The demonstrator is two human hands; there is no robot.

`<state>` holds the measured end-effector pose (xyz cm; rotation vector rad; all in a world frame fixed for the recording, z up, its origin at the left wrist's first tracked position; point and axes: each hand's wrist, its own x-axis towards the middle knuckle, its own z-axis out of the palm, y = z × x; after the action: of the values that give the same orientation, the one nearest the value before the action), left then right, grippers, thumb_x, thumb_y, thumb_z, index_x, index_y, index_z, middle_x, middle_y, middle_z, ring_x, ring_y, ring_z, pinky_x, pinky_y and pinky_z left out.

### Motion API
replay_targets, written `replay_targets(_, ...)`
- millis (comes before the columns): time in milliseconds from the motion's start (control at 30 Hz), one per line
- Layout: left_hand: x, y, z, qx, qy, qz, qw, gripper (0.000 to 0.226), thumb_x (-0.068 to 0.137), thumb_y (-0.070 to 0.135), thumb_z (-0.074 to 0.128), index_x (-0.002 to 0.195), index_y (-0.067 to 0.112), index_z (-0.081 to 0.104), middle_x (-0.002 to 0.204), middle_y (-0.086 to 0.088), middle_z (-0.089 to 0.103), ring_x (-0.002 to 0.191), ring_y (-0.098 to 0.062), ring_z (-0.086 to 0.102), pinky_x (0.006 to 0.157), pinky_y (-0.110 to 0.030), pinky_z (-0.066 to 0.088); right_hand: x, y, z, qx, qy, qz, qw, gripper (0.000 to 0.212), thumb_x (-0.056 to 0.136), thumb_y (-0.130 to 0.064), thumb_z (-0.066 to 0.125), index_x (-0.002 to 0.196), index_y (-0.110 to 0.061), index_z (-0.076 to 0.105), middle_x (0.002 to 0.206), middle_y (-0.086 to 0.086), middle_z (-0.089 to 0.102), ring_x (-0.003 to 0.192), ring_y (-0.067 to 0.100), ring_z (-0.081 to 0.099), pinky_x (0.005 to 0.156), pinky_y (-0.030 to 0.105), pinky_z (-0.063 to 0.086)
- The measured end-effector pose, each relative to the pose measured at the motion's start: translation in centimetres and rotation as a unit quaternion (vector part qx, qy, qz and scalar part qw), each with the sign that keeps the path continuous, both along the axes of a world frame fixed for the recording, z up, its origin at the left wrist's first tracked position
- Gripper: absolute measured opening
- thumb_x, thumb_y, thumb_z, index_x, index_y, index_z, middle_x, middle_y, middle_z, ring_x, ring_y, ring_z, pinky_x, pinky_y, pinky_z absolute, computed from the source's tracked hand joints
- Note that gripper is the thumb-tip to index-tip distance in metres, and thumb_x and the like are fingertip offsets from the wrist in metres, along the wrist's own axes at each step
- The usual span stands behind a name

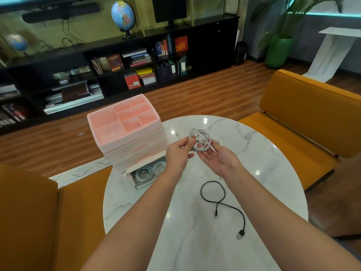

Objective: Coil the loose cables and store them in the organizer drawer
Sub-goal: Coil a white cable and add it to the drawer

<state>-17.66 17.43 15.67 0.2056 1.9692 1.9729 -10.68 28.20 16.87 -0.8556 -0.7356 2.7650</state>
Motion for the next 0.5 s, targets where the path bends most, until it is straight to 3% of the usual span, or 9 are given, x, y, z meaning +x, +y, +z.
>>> replay_targets(100,0.0,0.4,-0.2,0.001,-0.017,0.001,1.0,0.028,0.091,0.027,0.067,0.112,0.01,0.073,0.098,-0.001,0.076,0.088,-0.012,0.071,0.064,-0.018,0.055,-0.1,0.3,0.4,0.005,-0.01,0.004,1.0,0.023,0.104,-0.017,0.04,0.12,-0.01,0.055,0.101,0.011,0.068,0.092,0.022,0.065,0.087,0.038,0.049)
replay_targets(200,0.0,0.7,-0.3,0.0,-0.023,0.013,1.0,0.025,0.091,0.026,0.068,0.11,0.011,0.074,0.097,-0.001,0.076,0.09,-0.015,0.071,0.063,-0.016,0.054,0.2,0.5,0.6,0.071,-0.054,0.065,0.994,0.019,0.098,-0.02,0.046,0.111,-0.017,0.061,0.096,0.0,0.071,0.093,0.012,0.061,0.089,0.04,0.044)
replay_targets(333,0.0,1.2,-0.4,-0.013,-0.01,0.025,1.0,0.022,0.091,0.025,0.068,0.108,0.012,0.074,0.094,0.001,0.076,0.09,-0.015,0.071,0.063,-0.018,0.053,0.6,0.8,0.8,0.061,-0.053,0.081,0.994,0.025,0.082,-0.017,0.042,0.098,-0.016,0.061,0.09,0.0,0.069,0.088,0.012,0.056,0.087,0.041,0.038)
replay_targets(433,-0.1,1.6,-0.4,-0.036,0.013,0.031,0.999,0.022,0.091,0.026,0.068,0.109,0.015,0.075,0.092,0.003,0.076,0.089,-0.015,0.07,0.067,-0.022,0.054,0.6,0.9,1.1,0.104,-0.064,0.102,0.987,0.02,0.074,-0.025,0.052,0.092,-0.02,0.061,0.082,-0.005,0.06,0.072,0.012,0.046,0.072,0.034,0.036)
replay_targets(500,-0.2,1.6,-0.4,-0.05,0.03,0.039,0.998,0.023,0.091,0.029,0.067,0.109,0.018,0.075,0.09,0.005,0.076,0.087,-0.014,0.07,0.073,-0.025,0.057,0.5,0.8,1.2,0.147,-0.063,0.119,0.98,0.018,0.08,-0.028,0.066,0.096,-0.02,0.064,0.081,-0.005,0.058,0.068,0.012,0.045,0.06,0.028,0.038)
